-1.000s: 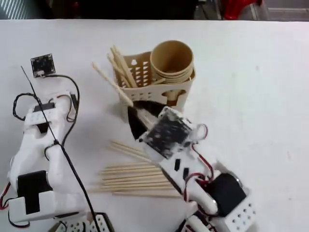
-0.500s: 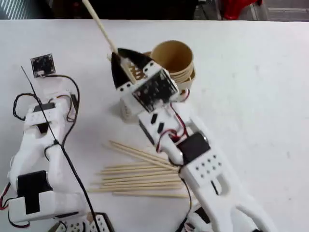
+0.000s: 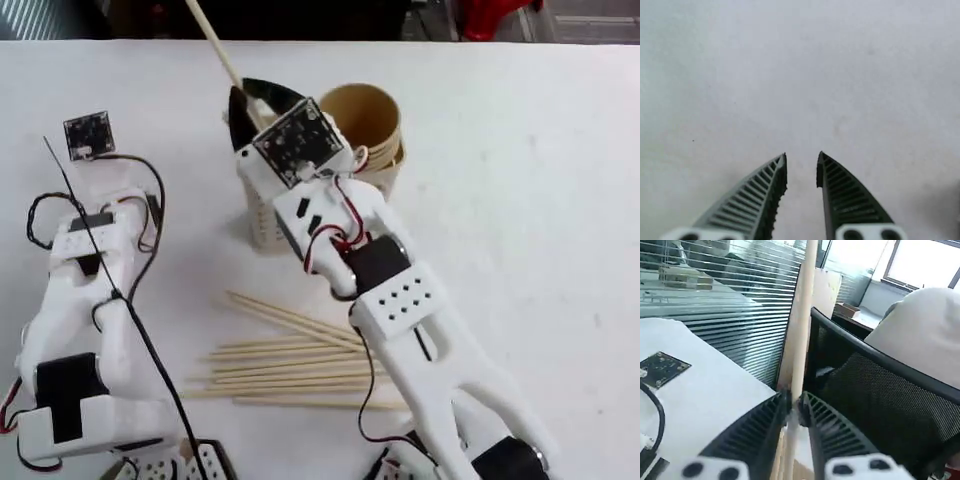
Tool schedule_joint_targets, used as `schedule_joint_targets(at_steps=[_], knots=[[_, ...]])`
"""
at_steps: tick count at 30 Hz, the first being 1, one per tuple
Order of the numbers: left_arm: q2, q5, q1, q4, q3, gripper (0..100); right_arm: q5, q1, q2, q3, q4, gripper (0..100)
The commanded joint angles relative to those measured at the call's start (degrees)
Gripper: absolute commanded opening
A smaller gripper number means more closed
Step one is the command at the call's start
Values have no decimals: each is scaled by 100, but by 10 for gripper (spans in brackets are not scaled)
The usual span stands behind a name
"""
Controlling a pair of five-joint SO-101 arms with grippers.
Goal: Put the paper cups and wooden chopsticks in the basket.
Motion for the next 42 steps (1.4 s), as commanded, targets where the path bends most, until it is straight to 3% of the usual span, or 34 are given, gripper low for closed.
schedule_joint_targets(at_steps=[1, 7, 12, 14, 20, 24, 27, 29, 33, 37, 42], knots=[[-57, -70, 92, -105, -44, 120, -35, 198, -66, 246, -409, 17], [-57, -70, 92, -105, -44, 120, -35, 224, -277, 668, -470, 19], [-57, -70, 92, -105, -44, 120, -26, 242, -892, 791, -110, 132], [-57, -70, 92, -105, -44, 120, -26, 233, -1130, 800, 251, 134], [-57, -70, 84, -105, -44, 120, 9, 259, -1719, 853, 1675, 111], [-57, -70, 84, -79, -44, 120, 9, 321, -2193, 1178, 3635, 73], [-66, -70, 84, -62, -44, 120, 18, 787, -2563, 1653, 4936, 24], [-92, -193, 84, 44, -62, 120, 53, 1332, -2738, 2084, 5279, 17], [-127, -826, 163, 1020, -510, 120, 809, 2158, -2862, 3095, 5226, 18], [-75, -1125, 462, 2646, -1442, 120, 1002, 2492, -2905, 3982, 4945, 18], [-110, -3262, 927, 4976, -2136, 120, 958, 2695, -2905, 4730, 4119, 19]])
